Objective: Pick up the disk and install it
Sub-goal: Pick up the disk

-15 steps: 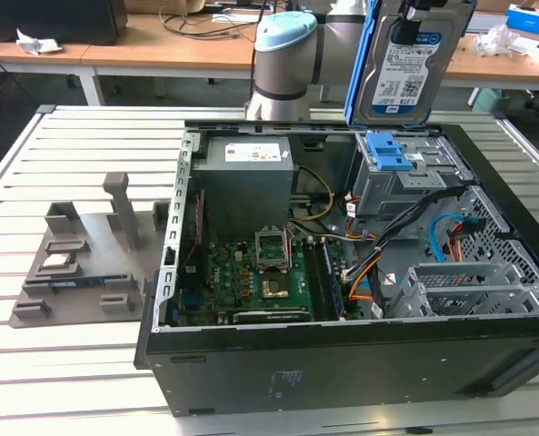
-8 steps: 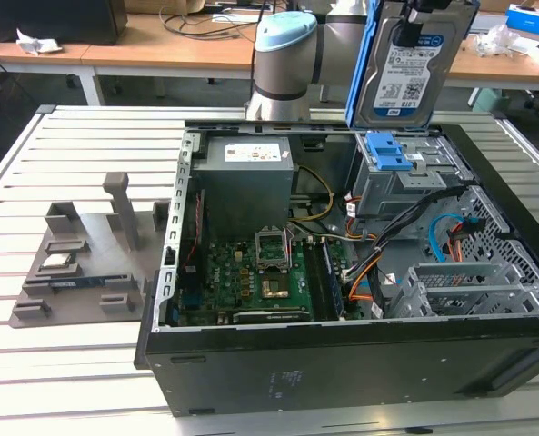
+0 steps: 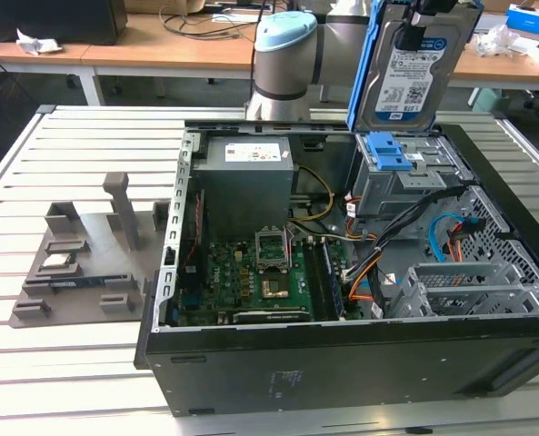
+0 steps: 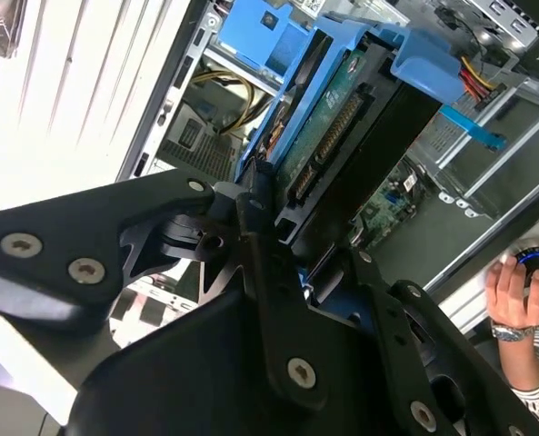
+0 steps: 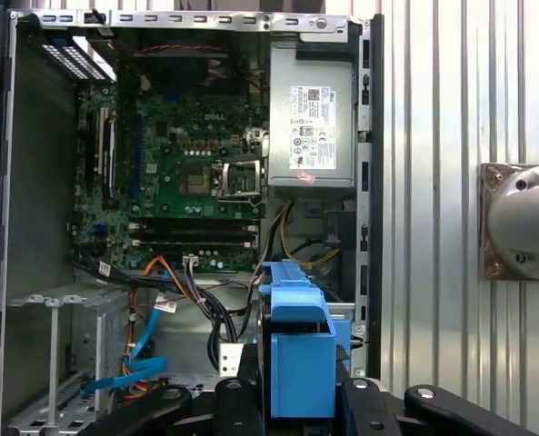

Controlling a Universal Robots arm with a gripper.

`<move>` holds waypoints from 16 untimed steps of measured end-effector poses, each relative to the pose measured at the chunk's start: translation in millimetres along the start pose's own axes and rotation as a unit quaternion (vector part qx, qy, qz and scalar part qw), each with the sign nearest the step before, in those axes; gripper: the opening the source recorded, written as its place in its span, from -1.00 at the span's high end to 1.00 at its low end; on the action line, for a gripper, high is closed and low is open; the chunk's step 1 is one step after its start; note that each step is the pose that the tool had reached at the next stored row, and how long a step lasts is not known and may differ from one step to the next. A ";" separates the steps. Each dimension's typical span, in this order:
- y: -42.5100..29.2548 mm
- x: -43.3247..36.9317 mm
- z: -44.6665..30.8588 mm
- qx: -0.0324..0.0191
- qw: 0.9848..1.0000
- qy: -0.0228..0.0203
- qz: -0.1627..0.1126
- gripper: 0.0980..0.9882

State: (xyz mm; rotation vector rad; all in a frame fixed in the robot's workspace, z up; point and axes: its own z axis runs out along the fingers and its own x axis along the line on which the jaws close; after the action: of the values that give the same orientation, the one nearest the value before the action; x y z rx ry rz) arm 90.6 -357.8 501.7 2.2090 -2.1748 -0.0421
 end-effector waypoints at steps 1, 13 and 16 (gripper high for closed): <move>0.0 0.8 0.0 0.000 1.000 0.000 0.000 0.40; 0.3 22.2 0.6 0.000 1.000 0.005 0.000 0.40; 0.5 35.2 0.9 0.000 1.000 0.008 0.000 0.40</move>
State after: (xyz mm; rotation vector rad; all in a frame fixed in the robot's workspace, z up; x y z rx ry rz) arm 90.6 -393.0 501.1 2.2004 -2.1672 -0.0242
